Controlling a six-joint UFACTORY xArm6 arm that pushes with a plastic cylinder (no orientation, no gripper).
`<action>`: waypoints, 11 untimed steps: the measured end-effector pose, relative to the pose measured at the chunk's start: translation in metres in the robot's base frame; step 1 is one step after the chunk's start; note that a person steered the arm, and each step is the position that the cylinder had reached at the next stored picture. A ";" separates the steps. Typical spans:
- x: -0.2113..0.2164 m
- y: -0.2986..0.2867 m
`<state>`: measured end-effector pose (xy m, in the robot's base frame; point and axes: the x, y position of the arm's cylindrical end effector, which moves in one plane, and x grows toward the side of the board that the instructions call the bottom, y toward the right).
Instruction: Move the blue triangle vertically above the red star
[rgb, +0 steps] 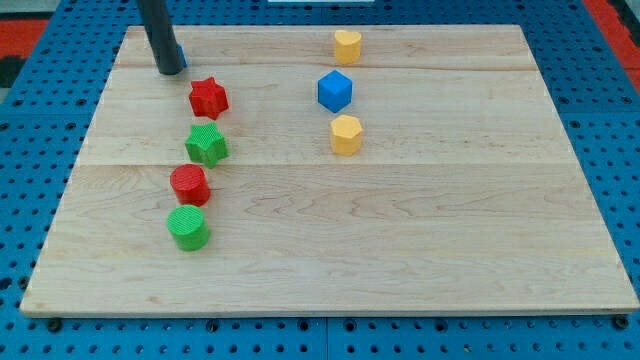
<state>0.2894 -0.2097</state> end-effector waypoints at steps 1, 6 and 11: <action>0.013 -0.047; -0.035 0.150; -0.090 0.259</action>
